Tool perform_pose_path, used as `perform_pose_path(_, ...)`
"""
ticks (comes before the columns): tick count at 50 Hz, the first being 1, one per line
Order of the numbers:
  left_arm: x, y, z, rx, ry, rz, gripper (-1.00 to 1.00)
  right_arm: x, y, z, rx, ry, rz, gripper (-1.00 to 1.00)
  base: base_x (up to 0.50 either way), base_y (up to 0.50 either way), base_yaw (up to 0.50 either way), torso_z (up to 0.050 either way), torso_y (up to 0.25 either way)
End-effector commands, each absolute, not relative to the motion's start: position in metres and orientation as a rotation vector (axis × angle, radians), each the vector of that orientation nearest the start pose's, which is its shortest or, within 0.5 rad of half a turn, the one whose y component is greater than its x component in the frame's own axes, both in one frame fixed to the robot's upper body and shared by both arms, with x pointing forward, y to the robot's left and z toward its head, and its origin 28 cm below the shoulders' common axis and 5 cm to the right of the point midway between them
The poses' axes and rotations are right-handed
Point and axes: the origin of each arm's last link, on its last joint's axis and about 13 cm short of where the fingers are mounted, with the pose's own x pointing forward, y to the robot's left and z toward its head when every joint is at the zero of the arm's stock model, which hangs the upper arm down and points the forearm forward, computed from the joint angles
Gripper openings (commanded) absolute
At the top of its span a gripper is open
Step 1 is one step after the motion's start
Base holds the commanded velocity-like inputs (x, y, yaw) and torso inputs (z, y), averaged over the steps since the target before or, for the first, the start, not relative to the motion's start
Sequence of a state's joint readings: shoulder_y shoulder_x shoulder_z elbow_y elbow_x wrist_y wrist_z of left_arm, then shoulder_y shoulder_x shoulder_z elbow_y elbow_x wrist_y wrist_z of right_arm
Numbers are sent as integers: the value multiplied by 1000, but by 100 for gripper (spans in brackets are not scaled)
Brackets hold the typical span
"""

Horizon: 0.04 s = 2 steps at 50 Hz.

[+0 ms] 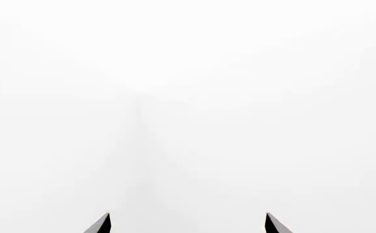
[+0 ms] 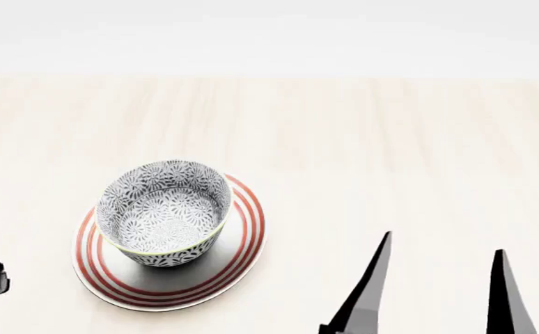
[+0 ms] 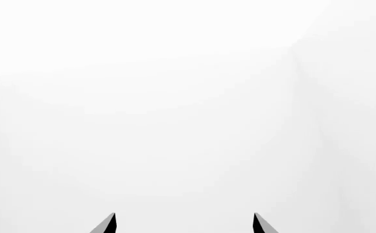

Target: Put the bowl on the plate.

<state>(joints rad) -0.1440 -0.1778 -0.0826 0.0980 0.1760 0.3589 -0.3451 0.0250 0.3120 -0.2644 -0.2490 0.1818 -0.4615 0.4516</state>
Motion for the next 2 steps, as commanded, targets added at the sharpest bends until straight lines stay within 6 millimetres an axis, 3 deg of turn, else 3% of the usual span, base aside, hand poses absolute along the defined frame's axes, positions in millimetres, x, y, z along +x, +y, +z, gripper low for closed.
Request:
perform_pose_path(1, 215, 256, 106, 268, -822, 408, 100, 207, -104, 98, 111, -670, -112, 100, 0, 0, 0, 0, 0)
perform_pose_path(2, 215, 256, 105, 265, -815, 409, 100, 207, -104, 98, 111, -670, -111, 100, 0, 0, 0, 0, 0)
